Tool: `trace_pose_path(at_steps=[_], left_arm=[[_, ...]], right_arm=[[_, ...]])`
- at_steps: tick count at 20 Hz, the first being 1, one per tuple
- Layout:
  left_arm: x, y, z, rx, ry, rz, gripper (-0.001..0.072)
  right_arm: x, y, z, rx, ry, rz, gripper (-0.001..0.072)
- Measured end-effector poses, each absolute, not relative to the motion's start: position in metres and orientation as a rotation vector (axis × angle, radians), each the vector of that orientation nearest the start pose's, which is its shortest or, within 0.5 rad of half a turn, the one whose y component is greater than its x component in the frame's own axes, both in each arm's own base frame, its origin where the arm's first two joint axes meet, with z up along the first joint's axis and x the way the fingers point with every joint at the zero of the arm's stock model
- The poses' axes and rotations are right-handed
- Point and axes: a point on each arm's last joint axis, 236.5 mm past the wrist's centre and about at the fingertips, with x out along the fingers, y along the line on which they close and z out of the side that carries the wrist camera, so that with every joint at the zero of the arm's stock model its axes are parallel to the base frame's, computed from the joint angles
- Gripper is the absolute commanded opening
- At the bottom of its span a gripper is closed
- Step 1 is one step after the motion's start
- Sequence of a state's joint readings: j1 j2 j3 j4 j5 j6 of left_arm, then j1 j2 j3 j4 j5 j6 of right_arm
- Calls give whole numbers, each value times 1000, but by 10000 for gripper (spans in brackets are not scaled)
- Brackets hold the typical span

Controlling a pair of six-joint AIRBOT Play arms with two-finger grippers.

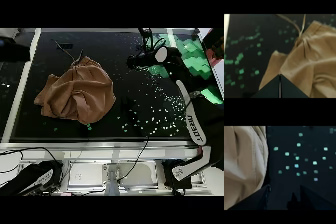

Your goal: Fold the clothes and pants, and hang the long-sleeved shirts on hangers.

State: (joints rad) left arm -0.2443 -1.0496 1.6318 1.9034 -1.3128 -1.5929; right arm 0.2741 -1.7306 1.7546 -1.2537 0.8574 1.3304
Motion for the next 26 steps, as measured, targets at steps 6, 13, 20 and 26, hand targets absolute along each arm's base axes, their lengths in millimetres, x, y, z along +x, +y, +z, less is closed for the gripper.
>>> trace_pose_path(at_steps=[6,13,20,26], left_arm=[[391,-26,195,289,910,24,15],[392,-80,95,137,1039,-147,14],[374,-98,43,-52,1007,-160,25],[376,-96,40,-136,981,-128,446]], right_arm=[[583,241,44,36,833,537,448],[547,259,-48,105,1131,617,488],[532,279,-86,216,1230,673,488],[536,302,-91,311,1201,700,486]])
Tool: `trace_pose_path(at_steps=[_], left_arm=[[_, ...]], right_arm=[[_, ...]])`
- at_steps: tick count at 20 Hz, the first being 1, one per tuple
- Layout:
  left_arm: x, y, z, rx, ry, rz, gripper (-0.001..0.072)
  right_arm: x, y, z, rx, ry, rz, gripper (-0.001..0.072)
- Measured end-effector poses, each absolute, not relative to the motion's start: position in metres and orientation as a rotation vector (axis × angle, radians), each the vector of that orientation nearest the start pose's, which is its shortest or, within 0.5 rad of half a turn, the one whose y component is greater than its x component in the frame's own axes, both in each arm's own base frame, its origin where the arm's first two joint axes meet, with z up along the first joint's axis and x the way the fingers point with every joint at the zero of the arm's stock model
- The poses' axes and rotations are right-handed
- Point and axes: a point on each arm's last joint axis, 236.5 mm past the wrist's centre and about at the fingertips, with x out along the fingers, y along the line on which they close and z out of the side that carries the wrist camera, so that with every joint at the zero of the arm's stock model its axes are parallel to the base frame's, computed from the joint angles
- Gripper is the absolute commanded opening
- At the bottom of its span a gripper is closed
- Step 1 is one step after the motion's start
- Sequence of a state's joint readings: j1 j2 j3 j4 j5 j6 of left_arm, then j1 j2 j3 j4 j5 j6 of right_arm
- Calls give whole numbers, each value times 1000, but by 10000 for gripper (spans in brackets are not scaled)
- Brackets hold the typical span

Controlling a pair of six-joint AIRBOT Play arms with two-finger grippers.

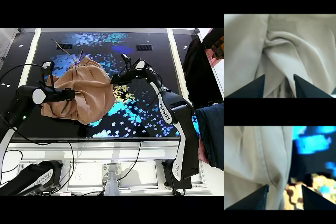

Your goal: Fold the clothes and pants, and hang the long-sleeved shirts on hangers.

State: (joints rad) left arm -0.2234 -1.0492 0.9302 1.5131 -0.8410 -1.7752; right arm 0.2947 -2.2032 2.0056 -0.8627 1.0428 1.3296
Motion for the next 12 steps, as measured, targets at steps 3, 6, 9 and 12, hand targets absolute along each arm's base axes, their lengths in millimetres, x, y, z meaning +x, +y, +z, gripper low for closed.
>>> trace_pose_path(at_steps=[3,6,9,12], left_arm=[[383,-92,45,-182,943,-104,446],[388,-81,54,-208,907,-76,446],[388,-57,73,-166,848,-29,448],[374,-18,90,-104,831,61,636]], right_arm=[[539,313,-92,323,1175,704,484],[536,323,-94,319,1174,715,473],[533,331,-95,313,1170,723,365],[531,336,-95,308,1166,729,154]])
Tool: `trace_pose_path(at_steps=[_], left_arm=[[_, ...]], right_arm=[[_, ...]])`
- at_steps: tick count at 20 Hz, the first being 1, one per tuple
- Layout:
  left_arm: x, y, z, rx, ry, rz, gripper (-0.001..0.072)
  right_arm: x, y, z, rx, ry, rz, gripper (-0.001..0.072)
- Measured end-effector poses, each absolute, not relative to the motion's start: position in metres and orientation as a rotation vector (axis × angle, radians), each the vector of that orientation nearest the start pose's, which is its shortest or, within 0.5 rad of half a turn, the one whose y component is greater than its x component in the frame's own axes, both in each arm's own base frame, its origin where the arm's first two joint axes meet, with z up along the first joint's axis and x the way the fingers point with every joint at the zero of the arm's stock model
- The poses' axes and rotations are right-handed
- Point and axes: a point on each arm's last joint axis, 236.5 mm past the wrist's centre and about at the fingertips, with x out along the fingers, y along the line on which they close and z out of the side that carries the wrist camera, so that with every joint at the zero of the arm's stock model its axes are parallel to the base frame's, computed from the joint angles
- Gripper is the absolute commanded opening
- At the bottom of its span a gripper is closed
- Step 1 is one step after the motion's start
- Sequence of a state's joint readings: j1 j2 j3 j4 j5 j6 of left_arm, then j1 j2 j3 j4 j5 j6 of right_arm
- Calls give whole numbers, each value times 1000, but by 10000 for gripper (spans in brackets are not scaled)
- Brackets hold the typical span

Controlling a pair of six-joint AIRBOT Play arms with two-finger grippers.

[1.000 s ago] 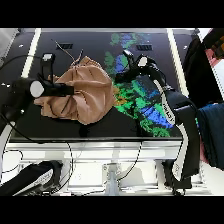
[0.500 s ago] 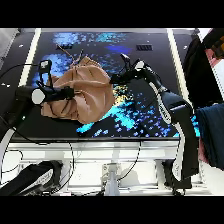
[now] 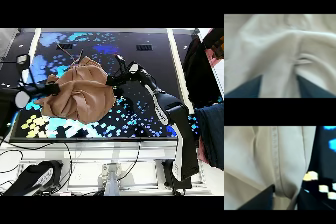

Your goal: Fold the clothes and pants, and hang the long-sleeved shirts on hangers.

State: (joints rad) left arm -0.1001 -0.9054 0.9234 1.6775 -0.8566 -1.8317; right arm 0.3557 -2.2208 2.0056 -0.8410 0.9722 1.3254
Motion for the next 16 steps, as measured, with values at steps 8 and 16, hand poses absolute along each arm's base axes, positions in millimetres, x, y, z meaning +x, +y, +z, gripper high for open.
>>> trace_pose_path(at_steps=[8,16], left_arm=[[286,101,48,-70,1073,410,654],[252,94,-26,-315,1163,428,654]], right_arm=[[552,338,-74,317,1063,707,44],[593,256,-7,268,938,570,43]])
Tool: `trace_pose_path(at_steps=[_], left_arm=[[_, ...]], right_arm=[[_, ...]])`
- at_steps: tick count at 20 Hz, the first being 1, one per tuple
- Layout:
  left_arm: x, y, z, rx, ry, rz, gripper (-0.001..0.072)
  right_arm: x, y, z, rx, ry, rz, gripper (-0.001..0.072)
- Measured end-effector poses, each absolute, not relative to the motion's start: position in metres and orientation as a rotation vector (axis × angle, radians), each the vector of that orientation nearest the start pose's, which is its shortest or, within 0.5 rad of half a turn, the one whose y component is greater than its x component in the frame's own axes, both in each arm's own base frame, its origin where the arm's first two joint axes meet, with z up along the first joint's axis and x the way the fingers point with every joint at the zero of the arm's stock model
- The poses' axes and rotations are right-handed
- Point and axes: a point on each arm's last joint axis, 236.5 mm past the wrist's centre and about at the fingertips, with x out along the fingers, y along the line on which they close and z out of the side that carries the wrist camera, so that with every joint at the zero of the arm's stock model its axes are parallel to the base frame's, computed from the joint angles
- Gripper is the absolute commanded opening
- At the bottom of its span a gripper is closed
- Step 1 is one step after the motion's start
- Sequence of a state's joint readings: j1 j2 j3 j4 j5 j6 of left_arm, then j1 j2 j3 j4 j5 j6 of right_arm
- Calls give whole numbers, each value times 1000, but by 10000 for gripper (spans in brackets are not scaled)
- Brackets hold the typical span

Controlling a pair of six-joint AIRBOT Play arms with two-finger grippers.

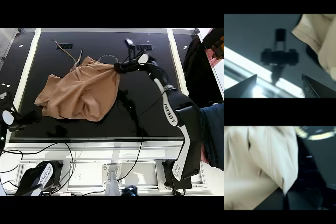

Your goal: Fold the clothes and pants, and hang the long-sleeved shirts on hangers.

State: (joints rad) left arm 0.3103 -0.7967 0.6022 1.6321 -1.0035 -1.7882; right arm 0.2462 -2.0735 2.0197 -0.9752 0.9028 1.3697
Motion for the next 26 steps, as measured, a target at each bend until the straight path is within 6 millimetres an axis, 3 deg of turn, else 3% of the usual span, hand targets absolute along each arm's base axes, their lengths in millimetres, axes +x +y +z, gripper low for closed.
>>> trace_pose_path(at_steps=[9,15,21,23,24,26], left_arm=[[268,56,-64,-598,1058,379,655],[300,22,-80,-806,926,334,655],[336,-16,-100,-896,845,314,644],[343,-24,-108,-911,824,323,507],[346,-26,-111,-916,814,329,387],[348,-32,-117,-927,809,340,21]], right_arm=[[582,169,59,226,943,441,43],[575,144,98,210,898,411,43],[565,140,109,200,908,414,43],[562,139,108,197,919,417,43],[560,140,108,195,928,420,43],[556,139,107,191,945,423,43]])
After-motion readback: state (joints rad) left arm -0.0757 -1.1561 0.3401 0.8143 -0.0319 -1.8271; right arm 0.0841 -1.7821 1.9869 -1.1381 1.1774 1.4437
